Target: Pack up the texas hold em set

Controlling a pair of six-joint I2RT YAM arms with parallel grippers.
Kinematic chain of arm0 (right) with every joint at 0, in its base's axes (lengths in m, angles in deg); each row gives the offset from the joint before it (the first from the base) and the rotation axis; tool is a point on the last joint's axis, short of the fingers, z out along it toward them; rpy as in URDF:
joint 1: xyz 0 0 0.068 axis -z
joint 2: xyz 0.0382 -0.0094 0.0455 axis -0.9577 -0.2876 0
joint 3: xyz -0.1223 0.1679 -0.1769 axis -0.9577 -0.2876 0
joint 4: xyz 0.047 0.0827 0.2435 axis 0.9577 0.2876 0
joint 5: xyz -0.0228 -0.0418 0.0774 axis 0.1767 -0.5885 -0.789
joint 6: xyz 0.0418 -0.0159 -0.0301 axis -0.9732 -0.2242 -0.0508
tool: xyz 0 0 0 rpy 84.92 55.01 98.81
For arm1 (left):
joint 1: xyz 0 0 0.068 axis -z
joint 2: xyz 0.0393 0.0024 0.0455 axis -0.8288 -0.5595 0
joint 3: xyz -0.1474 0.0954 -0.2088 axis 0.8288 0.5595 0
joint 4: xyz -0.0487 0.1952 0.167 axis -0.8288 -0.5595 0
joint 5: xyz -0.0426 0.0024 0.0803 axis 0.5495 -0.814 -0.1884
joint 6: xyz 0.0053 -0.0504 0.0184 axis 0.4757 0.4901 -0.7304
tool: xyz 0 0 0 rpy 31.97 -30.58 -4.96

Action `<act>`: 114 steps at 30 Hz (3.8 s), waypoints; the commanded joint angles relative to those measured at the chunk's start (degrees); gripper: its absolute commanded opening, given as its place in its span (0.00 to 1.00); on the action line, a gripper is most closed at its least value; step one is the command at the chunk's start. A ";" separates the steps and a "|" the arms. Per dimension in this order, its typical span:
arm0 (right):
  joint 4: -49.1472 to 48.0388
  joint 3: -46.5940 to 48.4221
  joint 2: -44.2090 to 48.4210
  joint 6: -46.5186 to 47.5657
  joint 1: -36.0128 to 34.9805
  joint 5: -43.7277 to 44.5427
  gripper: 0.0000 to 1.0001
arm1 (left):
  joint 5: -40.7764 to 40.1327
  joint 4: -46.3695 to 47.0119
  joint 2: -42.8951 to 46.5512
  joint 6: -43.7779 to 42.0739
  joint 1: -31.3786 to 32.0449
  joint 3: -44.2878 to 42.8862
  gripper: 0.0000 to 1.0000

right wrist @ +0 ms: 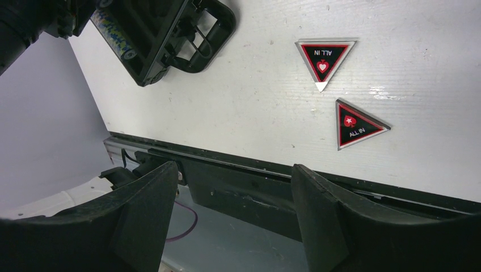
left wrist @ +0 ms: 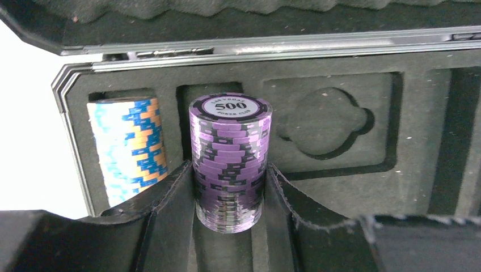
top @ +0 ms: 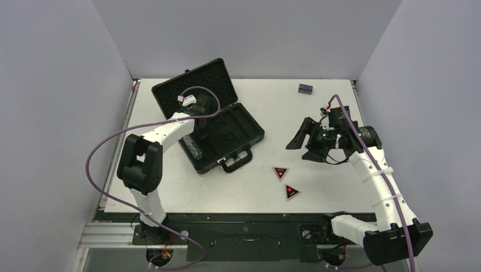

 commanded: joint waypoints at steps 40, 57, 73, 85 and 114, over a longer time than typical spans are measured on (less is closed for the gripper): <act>0.66 4.22 -2.26 0.60 0.12 1.99 0.68 | 2.83 -15.30 -2.56 10.13 -0.19 -7.60 0.56; -0.41 1.80 0.36 -0.96 0.11 3.28 0.68 | -2.59 -7.96 9.48 -2.56 3.98 -1.16 0.43; -0.11 0.80 1.37 -0.96 0.11 3.87 0.68 | 1.13 4.00 11.24 -9.31 7.09 11.92 0.00; 0.34 3.18 -0.12 -1.14 0.11 4.47 0.68 | -0.59 6.76 7.56 -9.56 6.04 11.18 0.00; 0.43 8.44 -4.93 -0.11 0.55 6.24 0.68 | -4.39 10.30 5.67 -14.00 2.27 7.46 0.00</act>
